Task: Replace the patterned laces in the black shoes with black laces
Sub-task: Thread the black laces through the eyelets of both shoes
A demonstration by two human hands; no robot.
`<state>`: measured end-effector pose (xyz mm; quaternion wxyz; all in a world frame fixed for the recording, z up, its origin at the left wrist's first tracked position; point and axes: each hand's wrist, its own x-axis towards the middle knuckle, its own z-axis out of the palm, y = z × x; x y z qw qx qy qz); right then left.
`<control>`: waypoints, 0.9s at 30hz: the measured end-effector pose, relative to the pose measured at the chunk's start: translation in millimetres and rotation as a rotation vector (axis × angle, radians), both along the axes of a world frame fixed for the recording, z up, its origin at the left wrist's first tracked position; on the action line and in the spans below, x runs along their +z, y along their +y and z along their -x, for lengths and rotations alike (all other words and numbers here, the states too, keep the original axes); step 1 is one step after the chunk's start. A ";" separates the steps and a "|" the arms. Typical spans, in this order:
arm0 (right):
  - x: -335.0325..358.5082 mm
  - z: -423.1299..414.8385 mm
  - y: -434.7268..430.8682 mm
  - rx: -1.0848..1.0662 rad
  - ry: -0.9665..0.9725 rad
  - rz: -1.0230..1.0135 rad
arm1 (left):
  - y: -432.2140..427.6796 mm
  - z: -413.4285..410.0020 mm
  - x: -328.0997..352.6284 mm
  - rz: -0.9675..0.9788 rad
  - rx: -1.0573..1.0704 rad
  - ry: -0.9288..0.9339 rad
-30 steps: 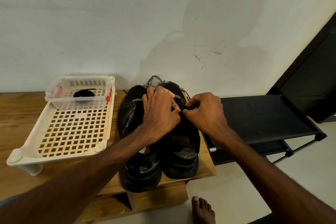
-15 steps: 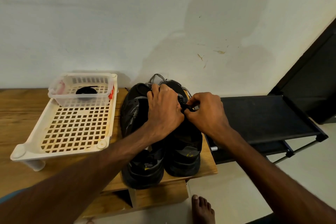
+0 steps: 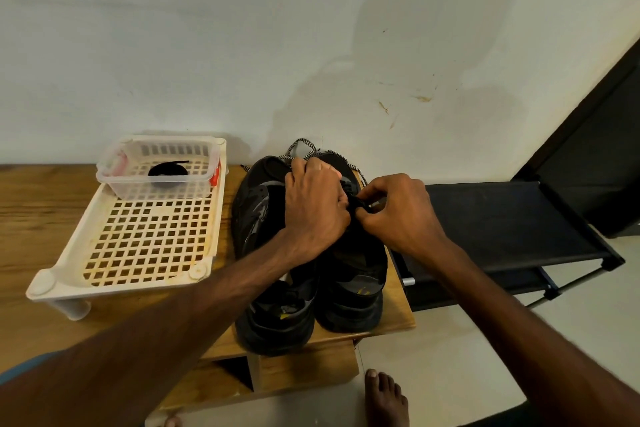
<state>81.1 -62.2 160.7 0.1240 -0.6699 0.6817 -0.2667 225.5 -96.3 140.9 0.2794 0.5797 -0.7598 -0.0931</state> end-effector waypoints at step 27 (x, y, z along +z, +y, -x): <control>15.5 31.2 -5.0 -0.105 -0.958 -0.489 | -3.9 -2.6 -2.6 0.032 -0.036 0.023</control>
